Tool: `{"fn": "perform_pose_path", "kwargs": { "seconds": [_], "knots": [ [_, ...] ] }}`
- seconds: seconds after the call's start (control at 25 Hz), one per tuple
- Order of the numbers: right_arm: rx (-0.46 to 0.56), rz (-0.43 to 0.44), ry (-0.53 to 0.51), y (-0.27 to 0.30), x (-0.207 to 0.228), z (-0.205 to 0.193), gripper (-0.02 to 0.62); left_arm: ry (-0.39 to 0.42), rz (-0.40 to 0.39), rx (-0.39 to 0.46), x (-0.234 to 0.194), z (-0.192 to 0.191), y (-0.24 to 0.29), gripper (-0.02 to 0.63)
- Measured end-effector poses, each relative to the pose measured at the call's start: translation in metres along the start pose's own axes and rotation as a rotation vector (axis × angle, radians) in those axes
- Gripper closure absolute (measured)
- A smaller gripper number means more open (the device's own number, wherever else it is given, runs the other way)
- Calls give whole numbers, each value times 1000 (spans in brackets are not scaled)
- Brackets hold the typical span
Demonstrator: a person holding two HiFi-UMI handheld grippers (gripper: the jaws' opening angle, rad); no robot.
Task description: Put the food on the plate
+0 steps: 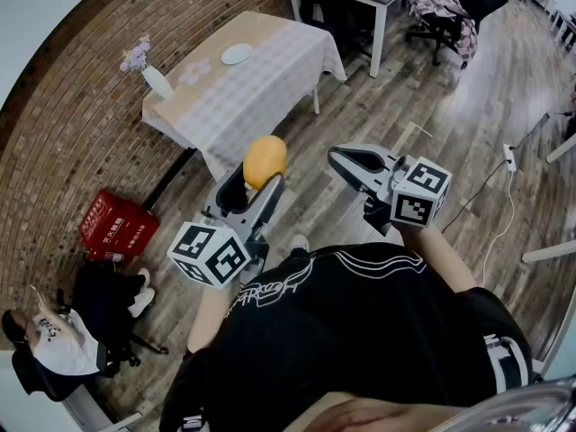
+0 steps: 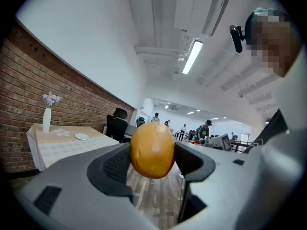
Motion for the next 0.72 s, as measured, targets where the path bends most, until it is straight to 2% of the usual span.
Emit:
{"fn": "perform_pose_path", "kwargs": {
  "seconds": [0.36, 0.72],
  "knots": [
    [-10, 10, 25, -1, 7, -9, 600, -6, 7, -11, 2, -7, 5, 319],
    [-31, 15, 50, 4, 24, -33, 599, -32, 23, -7, -10, -31, 13, 319]
  ]
}}
Point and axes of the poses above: the fingertips, and each gripper's own axes: y forward along the fingers, x to its right, z out of its top, the point moved 1 cm from there along -y, backward along the fingers, and after that the axes turned 2 degrees about z, right-handed, at the moved point
